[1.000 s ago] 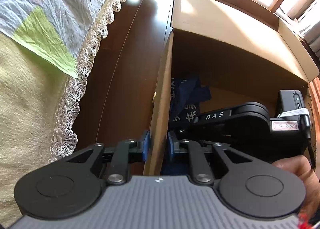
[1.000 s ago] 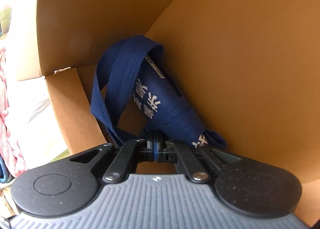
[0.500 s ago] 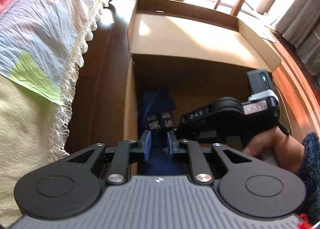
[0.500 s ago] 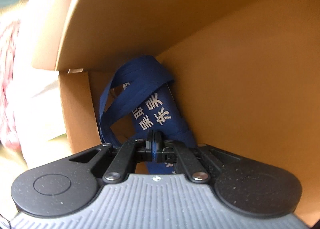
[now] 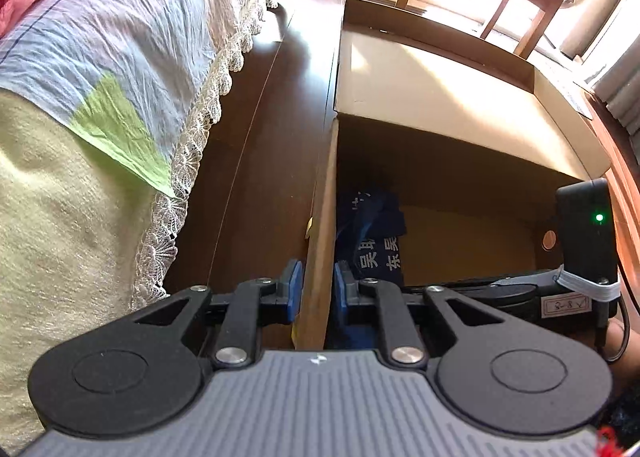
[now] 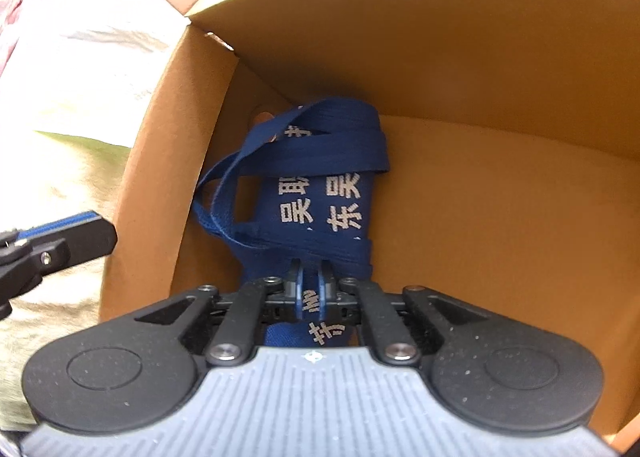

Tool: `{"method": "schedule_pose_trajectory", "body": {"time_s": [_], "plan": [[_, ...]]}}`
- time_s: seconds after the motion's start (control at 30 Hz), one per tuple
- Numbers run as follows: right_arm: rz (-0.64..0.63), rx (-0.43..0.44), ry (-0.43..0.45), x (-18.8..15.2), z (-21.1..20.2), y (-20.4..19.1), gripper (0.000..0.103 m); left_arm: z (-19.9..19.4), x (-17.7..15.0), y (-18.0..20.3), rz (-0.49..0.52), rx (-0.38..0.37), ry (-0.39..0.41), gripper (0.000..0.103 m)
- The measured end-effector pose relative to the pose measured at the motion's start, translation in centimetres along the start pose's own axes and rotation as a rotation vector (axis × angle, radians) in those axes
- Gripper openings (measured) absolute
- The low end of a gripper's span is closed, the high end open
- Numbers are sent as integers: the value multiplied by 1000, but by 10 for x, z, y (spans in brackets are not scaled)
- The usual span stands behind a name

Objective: Fold shopping bag
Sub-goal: 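Lower the bundle onto the box floor and press it flat with the right gripper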

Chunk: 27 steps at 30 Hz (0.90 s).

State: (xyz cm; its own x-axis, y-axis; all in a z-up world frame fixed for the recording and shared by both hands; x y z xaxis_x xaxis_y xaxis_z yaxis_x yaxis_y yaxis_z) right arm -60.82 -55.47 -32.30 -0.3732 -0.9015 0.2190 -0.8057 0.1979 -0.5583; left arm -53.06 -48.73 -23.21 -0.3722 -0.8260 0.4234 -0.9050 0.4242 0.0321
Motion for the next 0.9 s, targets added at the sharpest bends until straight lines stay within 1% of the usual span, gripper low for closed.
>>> {"method": "schedule_pose_trajectory", "body": {"time_s": [0.07, 0.2, 0.23, 0.27, 0.3, 0.33, 0.37, 0.4, 0.43, 0.5, 0.57, 0.67, 0.73, 0.83, 0.9], "plan": [[-39, -23, 4, -1, -2, -7, 16, 0, 0, 2, 8, -2, -2, 20], [-42, -39, 16, 0, -3, -12, 17, 0, -1, 4, 18, -3, -5, 21], [-40, -50, 27, 0, -5, -13, 19, 0, -2, 4, 20, -2, -7, 21], [-34, -59, 33, 0, -6, -13, 24, 0, -2, 4, 21, -1, -8, 21], [-33, -77, 40, 0, -7, -13, 32, 1, -2, 5, 23, -1, -8, 21], [-37, -104, 48, 1, -9, -14, 44, 1, -1, 5, 24, 0, -9, 22], [-39, -123, 53, 1, -9, -15, 45, 1, -1, 6, 26, 0, -9, 22], [-26, -112, 43, 1, -8, -13, 44, 2, -1, 5, 25, 0, -11, 23], [8, -78, 29, 2, -5, -10, 42, 2, -1, 5, 24, 0, -12, 23], [54, -42, 25, 5, -2, -5, 42, 3, -1, 5, 21, -1, -16, 23], [105, 9, 20, 8, 1, -1, 30, 4, -1, 4, 19, -1, -19, 23], [122, 34, 16, 11, 2, 0, 28, 6, -1, 3, 12, 3, -28, 23], [157, 58, 12, 12, 1, 6, 28, 8, -1, 2, 8, 9, -39, 23], [208, 122, 4, 16, 1, 17, 27, 13, -1, 4, 14, 22, -64, 23], [207, 170, -5, 19, 0, 24, 27, 16, -3, 4, 13, 22, -78, 23]]}}
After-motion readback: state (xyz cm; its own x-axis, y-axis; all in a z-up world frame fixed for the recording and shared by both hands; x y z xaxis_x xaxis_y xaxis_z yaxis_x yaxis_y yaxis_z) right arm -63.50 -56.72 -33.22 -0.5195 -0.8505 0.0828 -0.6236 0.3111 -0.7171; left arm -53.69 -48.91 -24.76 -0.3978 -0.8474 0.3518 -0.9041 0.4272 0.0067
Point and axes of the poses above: each gripper's, at about its wrist camera, not at the fingertips, and z roughly the way its jaws point, y to its right, x to its top, the point moved 1 cm from there along z, roughly the way its jaws point, and after that the axes turned 8 degrees about x, right-handed, at the moved point
